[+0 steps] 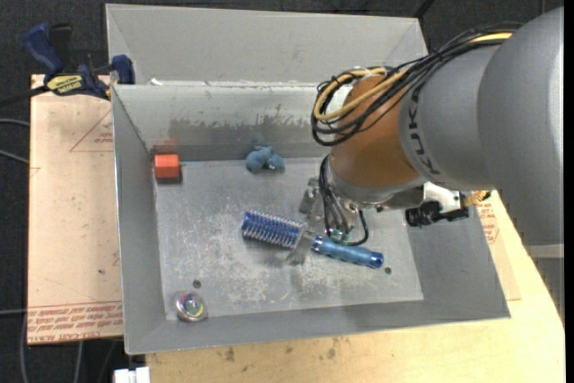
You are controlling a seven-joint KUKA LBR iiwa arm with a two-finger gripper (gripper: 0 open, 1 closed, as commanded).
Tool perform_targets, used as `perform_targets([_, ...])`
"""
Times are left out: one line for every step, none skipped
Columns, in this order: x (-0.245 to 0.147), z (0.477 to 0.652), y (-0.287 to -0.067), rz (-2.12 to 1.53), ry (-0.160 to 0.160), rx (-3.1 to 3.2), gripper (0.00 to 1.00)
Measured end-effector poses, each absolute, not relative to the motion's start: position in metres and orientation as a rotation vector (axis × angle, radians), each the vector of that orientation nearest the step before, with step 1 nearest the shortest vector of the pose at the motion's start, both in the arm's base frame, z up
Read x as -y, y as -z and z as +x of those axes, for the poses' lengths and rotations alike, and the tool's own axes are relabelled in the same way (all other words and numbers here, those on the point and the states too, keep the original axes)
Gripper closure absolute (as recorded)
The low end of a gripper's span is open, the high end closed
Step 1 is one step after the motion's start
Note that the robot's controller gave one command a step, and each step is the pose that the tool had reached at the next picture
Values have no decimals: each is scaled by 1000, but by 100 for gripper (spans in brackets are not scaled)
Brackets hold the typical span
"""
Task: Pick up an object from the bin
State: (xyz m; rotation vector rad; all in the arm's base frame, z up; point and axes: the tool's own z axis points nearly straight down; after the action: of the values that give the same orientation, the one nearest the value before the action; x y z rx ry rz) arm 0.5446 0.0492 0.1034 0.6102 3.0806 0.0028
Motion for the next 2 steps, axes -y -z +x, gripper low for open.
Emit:
perform_targets([-49,553,-68,701,-2,-3065,0])
perform_targets([-50,553,-68,697,-3,-3065,0])
